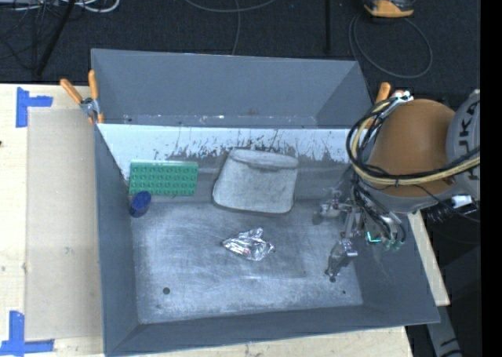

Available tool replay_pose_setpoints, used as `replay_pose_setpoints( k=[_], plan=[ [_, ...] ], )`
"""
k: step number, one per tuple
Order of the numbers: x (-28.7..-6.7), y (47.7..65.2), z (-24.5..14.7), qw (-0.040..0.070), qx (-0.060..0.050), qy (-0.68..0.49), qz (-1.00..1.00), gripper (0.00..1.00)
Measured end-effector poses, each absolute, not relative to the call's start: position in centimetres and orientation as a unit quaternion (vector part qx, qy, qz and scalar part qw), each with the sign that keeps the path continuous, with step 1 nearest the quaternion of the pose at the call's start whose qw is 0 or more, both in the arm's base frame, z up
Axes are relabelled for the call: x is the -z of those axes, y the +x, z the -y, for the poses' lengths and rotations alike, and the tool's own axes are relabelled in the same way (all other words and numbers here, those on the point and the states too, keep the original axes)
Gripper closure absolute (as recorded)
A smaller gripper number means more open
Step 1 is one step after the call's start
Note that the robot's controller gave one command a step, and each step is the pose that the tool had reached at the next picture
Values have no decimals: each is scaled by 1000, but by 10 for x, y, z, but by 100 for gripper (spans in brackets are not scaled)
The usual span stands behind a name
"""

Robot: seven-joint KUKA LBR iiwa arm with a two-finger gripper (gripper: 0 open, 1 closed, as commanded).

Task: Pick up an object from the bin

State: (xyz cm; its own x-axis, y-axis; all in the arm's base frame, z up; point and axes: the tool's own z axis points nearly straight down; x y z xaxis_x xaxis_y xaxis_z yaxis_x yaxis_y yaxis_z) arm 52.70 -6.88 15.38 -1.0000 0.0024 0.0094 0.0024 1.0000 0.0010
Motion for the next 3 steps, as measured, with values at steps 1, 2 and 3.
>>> replay_pose_setpoints(
  k=[1, 2, 3],
  plan=[
    [-72, 550, -4, 0, 1, 12, 1000, 0],
    [-73, 573, -53, -2, -1, 99, 995, 0],
    [-75, 574, -54, -5, 0, 99, 995, 100]
  ],
)
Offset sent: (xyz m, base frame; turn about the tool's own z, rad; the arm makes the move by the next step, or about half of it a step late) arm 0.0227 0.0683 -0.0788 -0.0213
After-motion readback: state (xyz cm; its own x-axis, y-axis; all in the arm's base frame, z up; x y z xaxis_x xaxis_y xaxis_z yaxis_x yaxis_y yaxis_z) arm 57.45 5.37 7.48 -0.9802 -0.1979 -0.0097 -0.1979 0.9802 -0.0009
